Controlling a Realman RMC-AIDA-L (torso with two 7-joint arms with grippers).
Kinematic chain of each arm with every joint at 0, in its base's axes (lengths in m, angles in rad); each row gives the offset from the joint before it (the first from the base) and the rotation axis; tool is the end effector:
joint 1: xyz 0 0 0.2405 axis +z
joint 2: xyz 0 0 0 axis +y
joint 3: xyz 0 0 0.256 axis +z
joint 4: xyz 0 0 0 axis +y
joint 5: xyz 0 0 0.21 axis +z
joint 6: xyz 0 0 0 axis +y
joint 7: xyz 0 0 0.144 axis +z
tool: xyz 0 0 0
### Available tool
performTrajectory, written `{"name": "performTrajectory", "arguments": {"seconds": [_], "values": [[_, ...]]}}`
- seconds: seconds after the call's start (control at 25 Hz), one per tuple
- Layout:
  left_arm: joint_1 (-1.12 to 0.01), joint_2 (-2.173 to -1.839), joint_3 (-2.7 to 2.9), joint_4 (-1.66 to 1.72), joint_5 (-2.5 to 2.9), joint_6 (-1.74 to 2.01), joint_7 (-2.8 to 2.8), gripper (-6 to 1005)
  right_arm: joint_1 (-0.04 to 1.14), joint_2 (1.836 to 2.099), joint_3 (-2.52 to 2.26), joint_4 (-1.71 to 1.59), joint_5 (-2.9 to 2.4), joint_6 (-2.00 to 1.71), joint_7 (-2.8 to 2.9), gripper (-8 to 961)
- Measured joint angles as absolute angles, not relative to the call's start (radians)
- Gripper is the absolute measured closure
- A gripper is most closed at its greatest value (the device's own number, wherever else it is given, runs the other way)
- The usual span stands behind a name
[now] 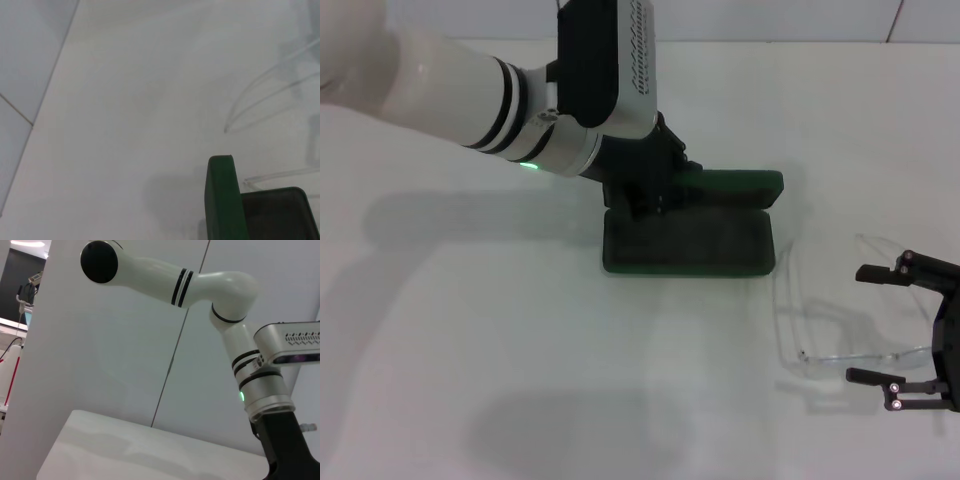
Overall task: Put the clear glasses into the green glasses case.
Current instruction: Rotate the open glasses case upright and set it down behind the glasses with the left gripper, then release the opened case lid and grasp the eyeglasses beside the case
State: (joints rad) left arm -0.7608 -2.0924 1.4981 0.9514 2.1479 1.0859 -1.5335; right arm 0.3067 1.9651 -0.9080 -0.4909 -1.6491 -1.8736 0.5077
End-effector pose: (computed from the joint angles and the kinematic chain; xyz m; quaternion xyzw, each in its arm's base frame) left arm -0.1310 0.3906 -0.0761 -0.9833 0.1259 0.0399 0.1250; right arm 0.2936 0.2387 0.0232 -0.9200 -0.1218 0.3300 0.1730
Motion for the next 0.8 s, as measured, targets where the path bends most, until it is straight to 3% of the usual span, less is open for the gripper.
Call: {"name": "performTrajectory", "arguments": {"seconds": [0.28,0.48,0.8], "values": [[-0.761,-2.092,1.492,0.953,2.146,1.084,-1.551,752,0.307,1.963,-0.908,-0.492,-1.648,-1.874,0.509,171],[-0.744,-2.092,1.492,0.998,2.13,1.09,-1.573,525,0.309,1.963,-0.907,-0.506,-1.647,-1.873,0.514,172],[-0.568,-2.088,1.474,1.109,1.751,1.146,-1.434,497,0.317,1.964,-0.858,-0.523,-1.647,-1.876,0.549,174]]}}
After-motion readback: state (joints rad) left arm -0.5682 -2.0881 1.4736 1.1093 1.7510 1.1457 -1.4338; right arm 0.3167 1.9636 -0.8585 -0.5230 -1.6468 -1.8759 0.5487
